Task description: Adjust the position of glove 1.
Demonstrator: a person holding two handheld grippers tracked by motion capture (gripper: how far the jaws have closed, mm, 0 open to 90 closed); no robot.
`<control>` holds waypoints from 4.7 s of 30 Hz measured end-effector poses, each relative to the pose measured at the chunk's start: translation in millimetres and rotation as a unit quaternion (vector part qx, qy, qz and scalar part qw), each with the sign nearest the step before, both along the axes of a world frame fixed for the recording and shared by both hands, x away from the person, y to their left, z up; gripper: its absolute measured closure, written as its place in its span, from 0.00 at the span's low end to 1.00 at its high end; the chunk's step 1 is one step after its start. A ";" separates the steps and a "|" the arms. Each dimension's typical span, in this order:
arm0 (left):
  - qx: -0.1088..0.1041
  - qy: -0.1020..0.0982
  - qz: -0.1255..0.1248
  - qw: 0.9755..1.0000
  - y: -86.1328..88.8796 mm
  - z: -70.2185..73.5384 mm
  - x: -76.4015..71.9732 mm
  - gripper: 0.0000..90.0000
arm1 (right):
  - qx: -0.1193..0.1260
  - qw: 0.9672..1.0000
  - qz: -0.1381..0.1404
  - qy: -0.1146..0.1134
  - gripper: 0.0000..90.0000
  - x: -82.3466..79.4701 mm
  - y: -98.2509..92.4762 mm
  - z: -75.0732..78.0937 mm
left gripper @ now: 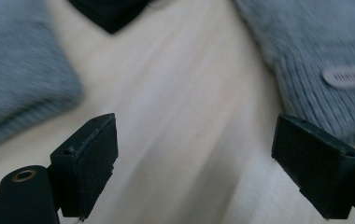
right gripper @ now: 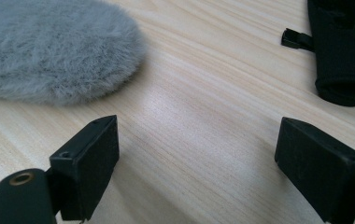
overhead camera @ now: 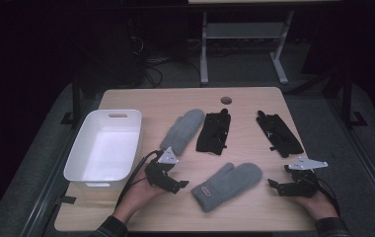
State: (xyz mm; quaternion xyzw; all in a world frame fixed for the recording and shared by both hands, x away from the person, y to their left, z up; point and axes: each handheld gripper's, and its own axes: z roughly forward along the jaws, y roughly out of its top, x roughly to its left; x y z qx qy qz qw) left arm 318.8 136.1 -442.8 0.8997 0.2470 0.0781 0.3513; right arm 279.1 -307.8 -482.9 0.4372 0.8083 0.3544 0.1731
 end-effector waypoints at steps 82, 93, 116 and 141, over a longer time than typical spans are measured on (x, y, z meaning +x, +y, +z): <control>-0.008 -0.011 0.125 0.992 -22.8 -0.6 152.8 0.84 | 0.000 1.000 -0.003 0.000 0.15 0.3 -0.3 0.0; -0.029 -0.003 0.079 0.996 -26.7 22.0 132.6 0.87 | 0.000 1.000 -0.003 0.000 0.15 0.4 -0.3 0.1; -0.083 0.028 -0.022 0.996 -46.2 51.3 77.2 0.87 | 0.000 1.000 -0.005 0.000 0.15 0.6 -0.3 0.1; -0.053 0.045 -0.113 0.991 -113.5 52.9 15.8 0.87 | 0.001 1.000 -0.009 0.001 0.15 0.8 -0.4 0.1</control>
